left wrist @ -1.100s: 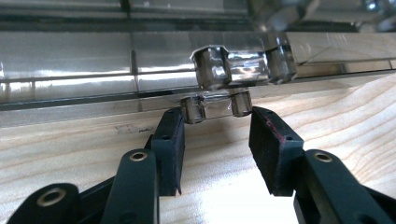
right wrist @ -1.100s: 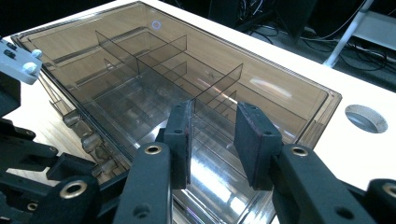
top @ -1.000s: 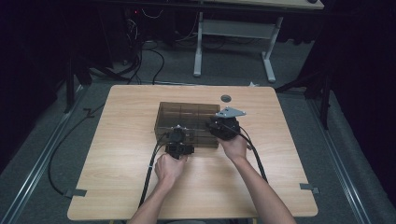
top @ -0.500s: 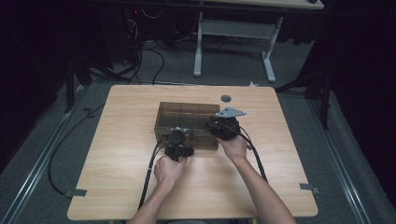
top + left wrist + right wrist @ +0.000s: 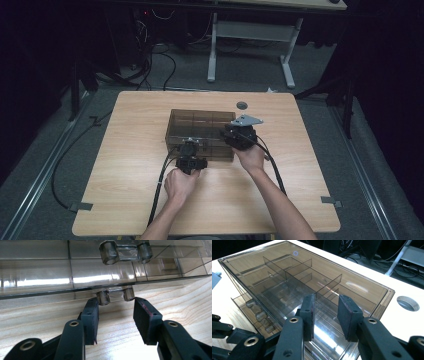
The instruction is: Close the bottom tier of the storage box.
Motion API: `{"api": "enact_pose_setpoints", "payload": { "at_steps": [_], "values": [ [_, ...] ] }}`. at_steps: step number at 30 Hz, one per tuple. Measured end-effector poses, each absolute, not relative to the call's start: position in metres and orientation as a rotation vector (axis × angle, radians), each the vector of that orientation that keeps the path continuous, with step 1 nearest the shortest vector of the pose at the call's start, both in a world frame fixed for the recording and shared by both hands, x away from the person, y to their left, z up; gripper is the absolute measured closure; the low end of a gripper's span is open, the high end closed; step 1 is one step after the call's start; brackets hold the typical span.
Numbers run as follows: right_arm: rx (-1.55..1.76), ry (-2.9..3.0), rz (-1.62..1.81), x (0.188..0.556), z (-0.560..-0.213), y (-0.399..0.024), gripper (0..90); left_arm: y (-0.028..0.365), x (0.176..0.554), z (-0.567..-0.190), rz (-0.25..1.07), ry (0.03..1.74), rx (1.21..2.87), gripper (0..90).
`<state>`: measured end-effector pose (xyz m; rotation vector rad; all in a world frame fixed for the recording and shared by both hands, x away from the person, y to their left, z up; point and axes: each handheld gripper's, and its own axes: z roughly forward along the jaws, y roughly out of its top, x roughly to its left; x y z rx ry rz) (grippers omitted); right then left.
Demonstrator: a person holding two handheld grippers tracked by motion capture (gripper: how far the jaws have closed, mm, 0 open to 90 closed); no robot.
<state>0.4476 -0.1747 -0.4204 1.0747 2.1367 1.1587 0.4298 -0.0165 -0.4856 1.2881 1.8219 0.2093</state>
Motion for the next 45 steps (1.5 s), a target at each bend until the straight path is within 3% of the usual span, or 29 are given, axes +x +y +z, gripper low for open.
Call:
{"api": "enact_pose_setpoints", "payload": {
  "at_steps": [5, 17, 33, 45],
  "values": [
    [1.074, 2.137, 1.16, 0.448, -0.42, -0.175, 67.3, -0.016, 0.429, -0.485, 0.206, 1.824, 1.293, 55.5],
    [1.08, 2.138, 1.159, 0.449, -0.42, -0.174, 67.3, -0.01, 0.426, -0.486, 0.211, 1.81, 1.287, 41.9],
    [1.083, 2.141, 1.159, 0.449, -0.42, -0.174, 67.3, 0.014, 0.415, -0.477, 0.234, 1.76, 1.297, 38.5],
    [1.081, 2.141, 1.161, 0.449, -0.42, -0.174, 67.2, 0.041, 0.408, -0.473, 0.281, 1.714, 1.262, 30.7]
  ]
}}
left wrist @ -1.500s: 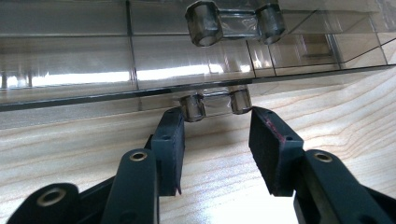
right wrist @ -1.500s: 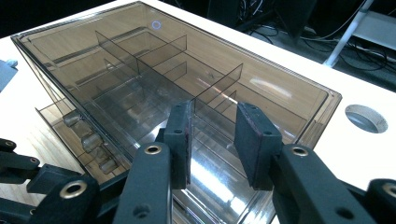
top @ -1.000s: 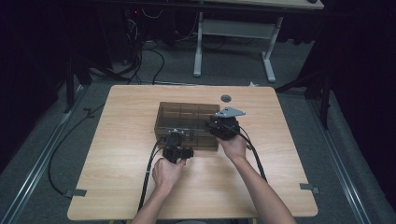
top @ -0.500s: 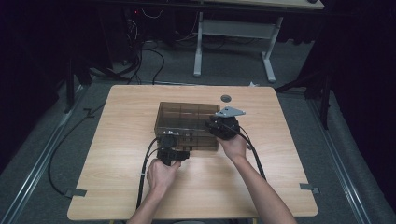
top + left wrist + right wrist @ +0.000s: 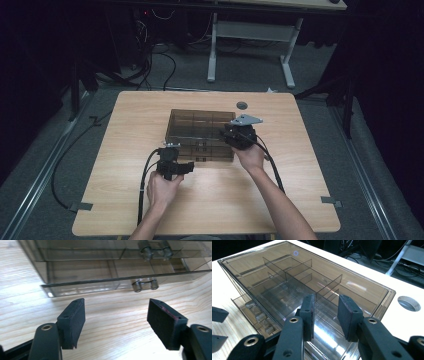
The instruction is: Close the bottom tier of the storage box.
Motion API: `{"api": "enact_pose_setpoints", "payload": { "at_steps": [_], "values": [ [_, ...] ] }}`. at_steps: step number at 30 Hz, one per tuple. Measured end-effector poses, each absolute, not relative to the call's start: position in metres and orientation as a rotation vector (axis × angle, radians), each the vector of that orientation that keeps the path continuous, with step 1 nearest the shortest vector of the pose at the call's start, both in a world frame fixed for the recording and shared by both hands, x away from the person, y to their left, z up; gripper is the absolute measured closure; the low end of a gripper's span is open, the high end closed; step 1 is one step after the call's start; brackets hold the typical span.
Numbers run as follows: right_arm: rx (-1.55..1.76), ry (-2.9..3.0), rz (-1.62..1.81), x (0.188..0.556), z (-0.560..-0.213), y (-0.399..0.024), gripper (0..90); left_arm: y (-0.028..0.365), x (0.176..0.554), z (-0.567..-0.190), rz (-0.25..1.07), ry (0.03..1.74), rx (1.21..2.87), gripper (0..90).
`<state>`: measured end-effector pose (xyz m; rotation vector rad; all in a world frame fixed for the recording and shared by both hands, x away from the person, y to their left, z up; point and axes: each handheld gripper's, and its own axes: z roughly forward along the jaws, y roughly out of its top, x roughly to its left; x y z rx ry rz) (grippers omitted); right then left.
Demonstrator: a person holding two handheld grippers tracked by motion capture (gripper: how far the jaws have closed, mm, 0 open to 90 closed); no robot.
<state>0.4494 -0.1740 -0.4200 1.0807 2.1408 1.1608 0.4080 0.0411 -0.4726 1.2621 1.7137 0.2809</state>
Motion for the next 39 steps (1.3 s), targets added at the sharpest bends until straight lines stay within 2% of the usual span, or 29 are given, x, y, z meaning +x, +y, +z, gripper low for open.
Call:
{"api": "enact_pose_setpoints", "payload": {
  "at_steps": [11, 14, 17, 23, 34, 39],
  "values": [
    [1.081, 2.141, 1.182, 0.451, -0.42, -0.177, 65.8, 0.061, 0.405, -0.472, 0.313, 1.626, 1.296, 30.0],
    [1.087, 2.138, 1.191, 0.451, -0.421, -0.178, 63.2, 0.066, 0.404, -0.472, 0.336, 1.608, 1.304, 29.7],
    [1.097, 2.137, 1.195, 0.451, -0.421, -0.178, 59.9, 0.075, 0.404, -0.471, 0.306, 1.597, 1.344, 34.5],
    [1.126, 2.139, 1.201, 0.449, -0.419, -0.181, 57.3, 0.091, 0.405, -0.468, 0.301, 1.534, 1.312, 33.5],
    [1.129, 2.14, 1.184, 0.428, -0.405, -0.193, 60.1, 0.101, 0.404, -0.471, 0.355, 1.445, 1.373, 36.6],
    [1.166, 2.133, 1.165, 0.418, -0.409, -0.201, 61.6, 0.1, 0.404, -0.474, 0.363, 1.421, 1.39, 38.8]
  ]
}}
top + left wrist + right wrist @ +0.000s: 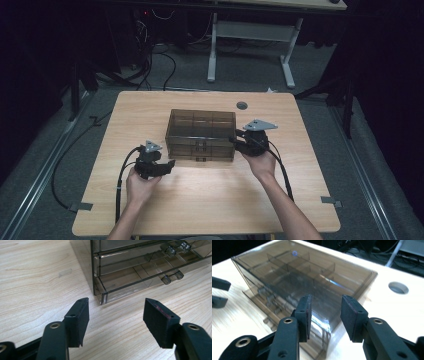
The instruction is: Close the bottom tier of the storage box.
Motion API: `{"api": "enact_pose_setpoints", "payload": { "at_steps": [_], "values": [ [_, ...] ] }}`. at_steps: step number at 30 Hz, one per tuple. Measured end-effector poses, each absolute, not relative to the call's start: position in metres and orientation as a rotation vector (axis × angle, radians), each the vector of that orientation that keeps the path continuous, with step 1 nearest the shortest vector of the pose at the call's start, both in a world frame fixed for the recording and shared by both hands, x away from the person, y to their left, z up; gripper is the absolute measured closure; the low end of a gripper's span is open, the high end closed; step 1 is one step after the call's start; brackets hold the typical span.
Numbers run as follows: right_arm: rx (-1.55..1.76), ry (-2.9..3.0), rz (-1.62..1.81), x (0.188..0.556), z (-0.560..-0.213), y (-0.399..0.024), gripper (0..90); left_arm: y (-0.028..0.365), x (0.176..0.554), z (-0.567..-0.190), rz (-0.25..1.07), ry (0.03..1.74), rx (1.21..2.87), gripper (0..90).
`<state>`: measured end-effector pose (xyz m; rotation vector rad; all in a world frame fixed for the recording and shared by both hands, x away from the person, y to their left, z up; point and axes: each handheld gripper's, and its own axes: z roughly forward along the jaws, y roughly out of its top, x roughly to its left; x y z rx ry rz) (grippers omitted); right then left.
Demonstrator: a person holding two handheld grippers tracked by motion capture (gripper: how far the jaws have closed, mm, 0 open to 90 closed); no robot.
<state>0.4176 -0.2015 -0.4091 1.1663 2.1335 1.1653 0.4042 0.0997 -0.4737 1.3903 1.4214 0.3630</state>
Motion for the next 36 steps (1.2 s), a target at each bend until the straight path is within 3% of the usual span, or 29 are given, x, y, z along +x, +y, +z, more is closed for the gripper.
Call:
{"api": "enact_pose_setpoints", "payload": {
  "at_steps": [17, 36],
  "values": [
    [1.174, 2.115, 1.111, 0.382, -0.429, -0.221, 66.6, 0.1, 0.407, -0.477, 0.345, 1.405, 1.39, 39.3],
    [1.239, 2.18, 1.099, 0.373, -0.461, -0.221, 69.6, 0.097, 0.409, -0.482, 0.362, 1.395, 1.403, 37.9]
  ]
}}
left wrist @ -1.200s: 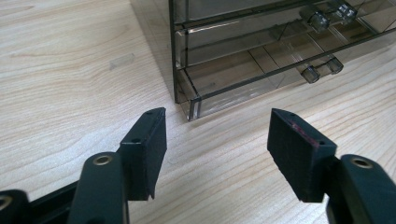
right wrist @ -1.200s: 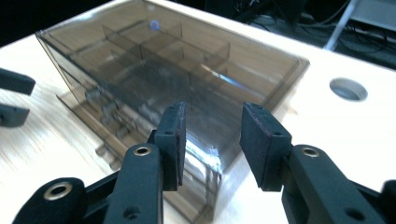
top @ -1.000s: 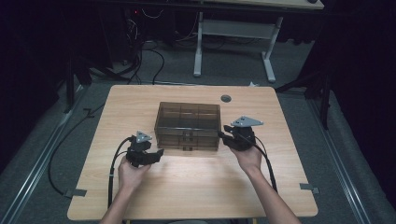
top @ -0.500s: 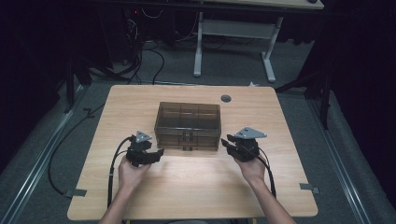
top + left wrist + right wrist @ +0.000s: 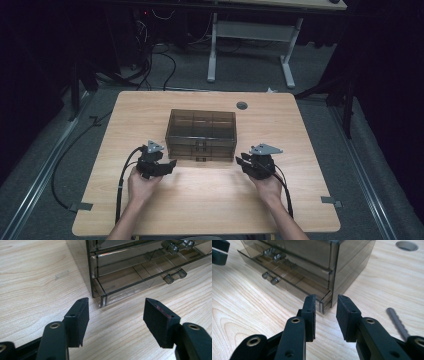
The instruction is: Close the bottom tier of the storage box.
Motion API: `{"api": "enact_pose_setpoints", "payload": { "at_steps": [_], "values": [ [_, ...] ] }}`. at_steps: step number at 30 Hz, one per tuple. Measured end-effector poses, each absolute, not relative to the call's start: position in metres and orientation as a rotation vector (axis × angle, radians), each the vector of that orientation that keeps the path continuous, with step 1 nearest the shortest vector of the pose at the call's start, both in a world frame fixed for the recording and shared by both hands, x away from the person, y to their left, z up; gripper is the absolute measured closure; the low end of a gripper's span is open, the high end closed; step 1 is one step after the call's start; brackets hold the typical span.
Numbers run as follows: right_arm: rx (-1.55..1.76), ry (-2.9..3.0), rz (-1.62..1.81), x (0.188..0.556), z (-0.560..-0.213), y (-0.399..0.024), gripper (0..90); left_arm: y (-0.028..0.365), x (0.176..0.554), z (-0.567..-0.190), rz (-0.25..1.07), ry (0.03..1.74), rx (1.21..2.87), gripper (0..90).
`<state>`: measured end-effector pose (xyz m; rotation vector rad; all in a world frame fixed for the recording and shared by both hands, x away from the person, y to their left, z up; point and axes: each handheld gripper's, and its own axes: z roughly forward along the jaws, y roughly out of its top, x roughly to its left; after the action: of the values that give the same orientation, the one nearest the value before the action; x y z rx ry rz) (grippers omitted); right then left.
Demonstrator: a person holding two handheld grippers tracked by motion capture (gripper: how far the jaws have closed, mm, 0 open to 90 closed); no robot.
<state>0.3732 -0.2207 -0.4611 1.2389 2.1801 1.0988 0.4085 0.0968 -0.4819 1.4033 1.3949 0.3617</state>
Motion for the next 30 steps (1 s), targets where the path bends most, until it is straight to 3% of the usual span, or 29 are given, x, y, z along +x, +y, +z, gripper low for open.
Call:
{"api": "enact_pose_setpoints", "payload": {
  "at_steps": [30],
  "values": [
    [1.273, 2.232, 1.042, 0.382, -0.491, -0.208, 68.5, 0.09, 0.417, -0.494, 0.327, 1.405, 1.42, 41.6]
  ]
}}
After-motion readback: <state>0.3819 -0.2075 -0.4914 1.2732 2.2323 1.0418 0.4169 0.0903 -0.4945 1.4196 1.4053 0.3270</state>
